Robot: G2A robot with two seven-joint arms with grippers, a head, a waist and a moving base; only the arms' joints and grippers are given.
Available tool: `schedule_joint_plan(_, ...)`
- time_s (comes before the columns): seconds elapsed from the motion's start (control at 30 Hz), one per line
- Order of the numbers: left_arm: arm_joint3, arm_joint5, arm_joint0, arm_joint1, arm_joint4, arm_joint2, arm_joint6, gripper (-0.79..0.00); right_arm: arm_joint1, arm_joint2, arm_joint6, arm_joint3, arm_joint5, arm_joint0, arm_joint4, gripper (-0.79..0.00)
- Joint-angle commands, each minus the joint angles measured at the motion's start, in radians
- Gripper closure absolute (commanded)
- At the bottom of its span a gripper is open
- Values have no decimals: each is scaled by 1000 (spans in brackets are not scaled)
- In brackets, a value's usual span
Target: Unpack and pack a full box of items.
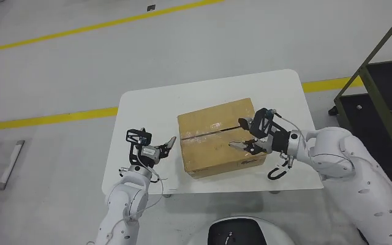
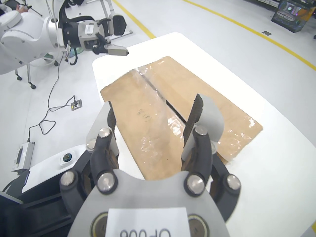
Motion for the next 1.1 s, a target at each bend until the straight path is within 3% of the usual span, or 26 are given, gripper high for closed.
schedule_joint_plan(0.0,1,-1,11,3,12,-19,-3,-785,-1,-16,-23,11,-7,-3,-14,0)
schedule_joint_plan(0.43,0,-4,14,4,17,-22,-3,-785,-1,-41,-66,-31,23,-33,-63,0)
schedule_joint_plan(0.6,0,-4,14,4,17,-22,-3,-785,-4,-113,-111,-157,152,-128,-266,0)
schedule_joint_plan(0.77,0,-4,14,4,17,-22,-3,-785,-15,-194,-204,-173,328,-209,-429,0)
schedule_joint_plan(0.87,0,-4,14,4,17,-22,-3,-785,-22,-238,-239,-147,386,-206,-513,0)
schedule_joint_plan(1.07,0,-4,14,4,17,-22,-3,-785,-43,-297,-250,-78,469,-157,-534,0)
